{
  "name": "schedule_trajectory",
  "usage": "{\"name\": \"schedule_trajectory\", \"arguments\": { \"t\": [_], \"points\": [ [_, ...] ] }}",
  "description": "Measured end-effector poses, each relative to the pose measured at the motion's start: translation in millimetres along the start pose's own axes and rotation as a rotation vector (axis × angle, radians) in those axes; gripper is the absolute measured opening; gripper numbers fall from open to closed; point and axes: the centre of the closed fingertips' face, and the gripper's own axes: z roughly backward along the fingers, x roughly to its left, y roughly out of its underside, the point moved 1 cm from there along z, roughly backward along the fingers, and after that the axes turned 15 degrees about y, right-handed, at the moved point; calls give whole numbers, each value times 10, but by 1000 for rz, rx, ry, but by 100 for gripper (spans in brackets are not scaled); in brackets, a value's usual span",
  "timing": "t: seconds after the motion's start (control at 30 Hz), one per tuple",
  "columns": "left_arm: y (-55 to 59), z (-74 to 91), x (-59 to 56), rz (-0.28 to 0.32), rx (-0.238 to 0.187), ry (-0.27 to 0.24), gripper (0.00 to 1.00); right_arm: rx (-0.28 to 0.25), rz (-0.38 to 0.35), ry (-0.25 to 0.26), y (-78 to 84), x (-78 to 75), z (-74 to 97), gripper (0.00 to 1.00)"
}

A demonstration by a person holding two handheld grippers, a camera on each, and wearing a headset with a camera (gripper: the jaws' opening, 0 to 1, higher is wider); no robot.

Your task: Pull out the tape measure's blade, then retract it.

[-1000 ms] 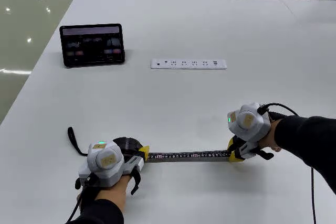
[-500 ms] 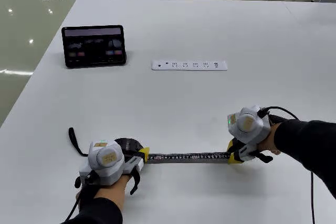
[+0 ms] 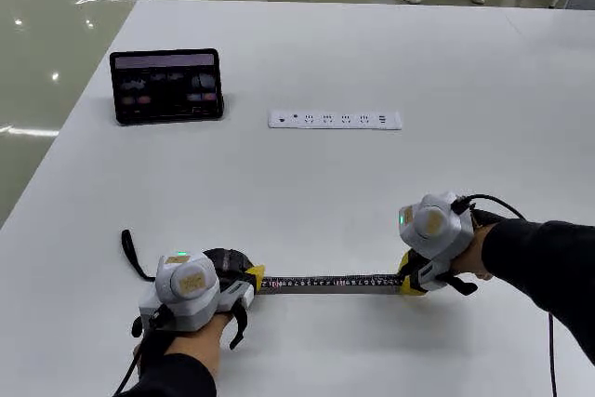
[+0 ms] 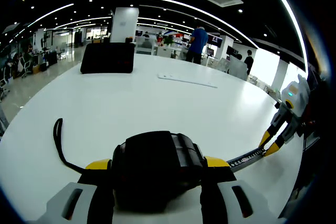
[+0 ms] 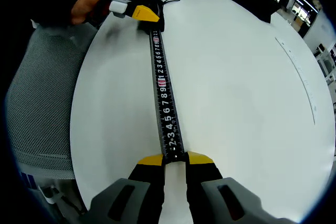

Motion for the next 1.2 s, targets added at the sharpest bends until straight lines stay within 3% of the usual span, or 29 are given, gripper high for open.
{"name": "schedule_trajectory", "arguments": {
  "t": [1.2],
  "points": [
    [7, 3, -5, 11, 9, 13, 63, -44, 8, 9, -175, 65, -37, 10]
  ]
}}
